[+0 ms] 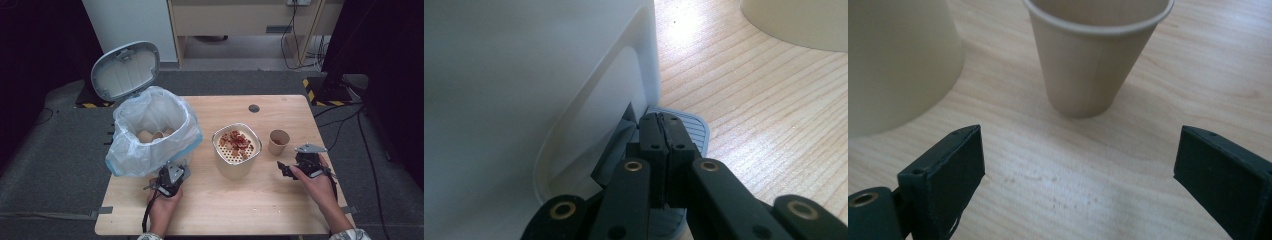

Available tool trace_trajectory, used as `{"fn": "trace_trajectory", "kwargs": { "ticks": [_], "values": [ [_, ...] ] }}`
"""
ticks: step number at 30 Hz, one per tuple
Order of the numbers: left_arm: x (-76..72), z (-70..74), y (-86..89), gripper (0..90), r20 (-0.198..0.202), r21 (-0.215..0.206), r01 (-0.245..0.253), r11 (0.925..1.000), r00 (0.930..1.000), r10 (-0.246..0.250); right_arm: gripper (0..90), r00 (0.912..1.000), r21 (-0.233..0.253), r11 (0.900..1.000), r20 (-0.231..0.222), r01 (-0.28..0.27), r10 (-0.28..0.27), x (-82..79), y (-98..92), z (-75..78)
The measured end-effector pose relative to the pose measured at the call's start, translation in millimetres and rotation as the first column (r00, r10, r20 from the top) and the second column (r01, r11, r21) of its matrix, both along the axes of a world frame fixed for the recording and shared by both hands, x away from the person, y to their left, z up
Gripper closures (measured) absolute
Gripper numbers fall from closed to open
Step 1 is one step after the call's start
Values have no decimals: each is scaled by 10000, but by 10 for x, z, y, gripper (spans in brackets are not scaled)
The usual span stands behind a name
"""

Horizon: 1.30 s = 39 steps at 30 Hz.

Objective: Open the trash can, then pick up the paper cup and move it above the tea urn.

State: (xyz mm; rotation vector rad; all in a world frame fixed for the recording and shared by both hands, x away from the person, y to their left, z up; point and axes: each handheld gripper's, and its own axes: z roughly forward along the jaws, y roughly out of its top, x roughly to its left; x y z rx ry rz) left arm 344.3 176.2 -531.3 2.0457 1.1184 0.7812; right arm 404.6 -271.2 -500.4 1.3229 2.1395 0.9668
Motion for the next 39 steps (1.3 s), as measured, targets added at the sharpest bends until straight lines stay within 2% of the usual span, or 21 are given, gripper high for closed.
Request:
{"fn": "trace_trajectory", "kwargs": {
  "ticks": [7,8,11,17,18,26,34,39],
  "values": [
    [-1,-2,0,882,17,-28,-26,10000,10000,26,72,9995,448,9990,316,71,-85,200,88,98],
    [-2,-3,0,882,20,-32,-36,10000,10000,36,72,9992,634,9979,345,164,-186,227,103,97],
    [-3,-3,1,882,24,-33,-35,10000,10000,35,79,9982,551,9981,507,292,-320,305,146,90],
    [-4,-5,3,882,25,-73,-42,10000,10000,42,96,9939,1018,9928,841,630,-716,463,219,45],
    [-4,-5,3,882,25,-84,-47,10000,10000,47,97,9922,1030,9909,810,866,-952,498,235,10],
    [-5,-6,1,882,32,-91,-75,9999,10000,75,123,9908,1063,9898,867,946,-1040,586,286,-75],
    [-7,-8,1,882,50,-110,-84,9999,10000,84,211,9888,1312,9866,1004,973,-1108,638,316,-152],
    [-9,-10,-1,882,74,-93,-95,9999,9999,95,247,9879,1193,9892,1191,851,-993,641,311,-167]
  ]
}}
